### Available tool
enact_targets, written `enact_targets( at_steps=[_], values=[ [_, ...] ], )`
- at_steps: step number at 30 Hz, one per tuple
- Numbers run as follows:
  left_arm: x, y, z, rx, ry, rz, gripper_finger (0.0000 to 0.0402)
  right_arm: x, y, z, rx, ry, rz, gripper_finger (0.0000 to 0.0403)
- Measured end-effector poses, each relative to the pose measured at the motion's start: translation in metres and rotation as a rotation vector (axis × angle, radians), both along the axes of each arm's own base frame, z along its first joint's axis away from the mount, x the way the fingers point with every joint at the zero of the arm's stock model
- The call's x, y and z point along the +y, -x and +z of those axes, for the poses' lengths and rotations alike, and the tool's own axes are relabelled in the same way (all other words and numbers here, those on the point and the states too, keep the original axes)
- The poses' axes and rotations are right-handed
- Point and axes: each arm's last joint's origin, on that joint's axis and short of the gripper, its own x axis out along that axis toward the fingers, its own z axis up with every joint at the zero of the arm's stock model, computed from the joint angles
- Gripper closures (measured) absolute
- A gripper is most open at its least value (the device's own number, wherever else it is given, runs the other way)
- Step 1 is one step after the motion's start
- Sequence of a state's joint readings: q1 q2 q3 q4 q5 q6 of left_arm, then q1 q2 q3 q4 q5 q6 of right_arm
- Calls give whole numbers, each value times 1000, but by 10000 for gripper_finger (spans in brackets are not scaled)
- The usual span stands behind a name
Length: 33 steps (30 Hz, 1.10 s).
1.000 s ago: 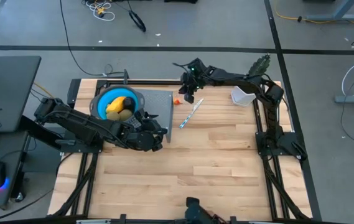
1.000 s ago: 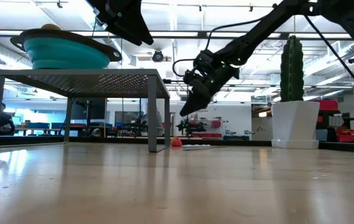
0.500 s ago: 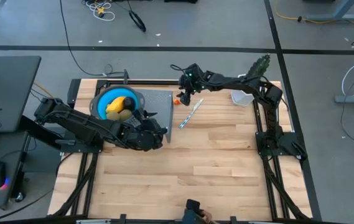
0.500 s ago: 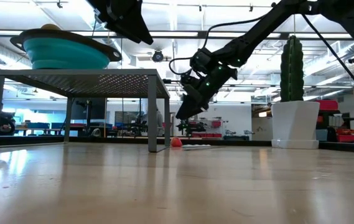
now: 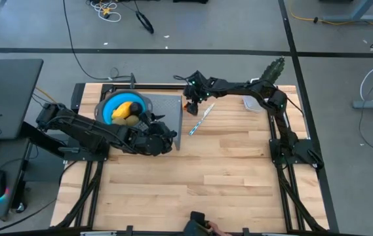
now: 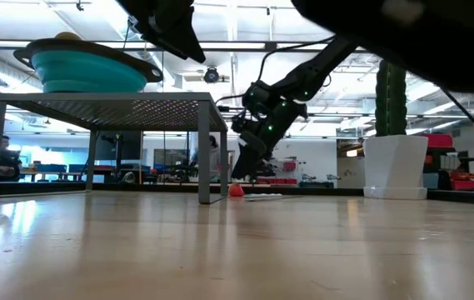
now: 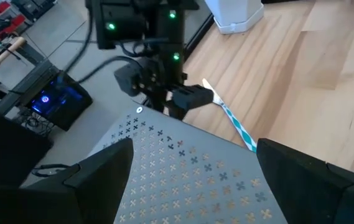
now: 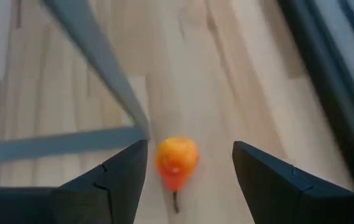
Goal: Pick & Place Fruit
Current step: Put the orange pear into the blue strainer bowl
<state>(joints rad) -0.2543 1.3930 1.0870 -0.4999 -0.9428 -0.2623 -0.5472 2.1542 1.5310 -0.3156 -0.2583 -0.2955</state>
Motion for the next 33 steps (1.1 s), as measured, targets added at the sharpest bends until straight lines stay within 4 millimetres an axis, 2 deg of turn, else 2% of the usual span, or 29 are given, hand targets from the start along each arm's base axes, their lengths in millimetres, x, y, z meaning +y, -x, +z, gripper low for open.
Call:
enact_targets(
  at_steps=[4, 11, 14, 18, 22, 28, 33],
  values=[
    [0, 0, 0, -10, 9, 6, 52, 0, -1, 4, 29, 39, 1, 156],
    [0, 0, 0, -37, 33, 25, 52, 0, -3, -7, 91, 47, -5, 156],
    [-1, 0, 0, -61, 72, 26, 52, 1, -10, -3, 83, 62, 12, 156],
    [-4, 0, -1, -82, 129, 17, 52, 5, -18, -13, 171, 76, 31, 156],
    [-8, 1, -2, -99, 157, 10, 52, 4, -23, -7, 150, 99, 38, 158],
    [-14, 2, -2, -112, 172, 0, 52, 4, -22, -9, 159, 96, 40, 174],
    [-15, 2, -2, -115, 174, -1, 52, 7, -22, -9, 171, 107, 52, 204]
  ],
)
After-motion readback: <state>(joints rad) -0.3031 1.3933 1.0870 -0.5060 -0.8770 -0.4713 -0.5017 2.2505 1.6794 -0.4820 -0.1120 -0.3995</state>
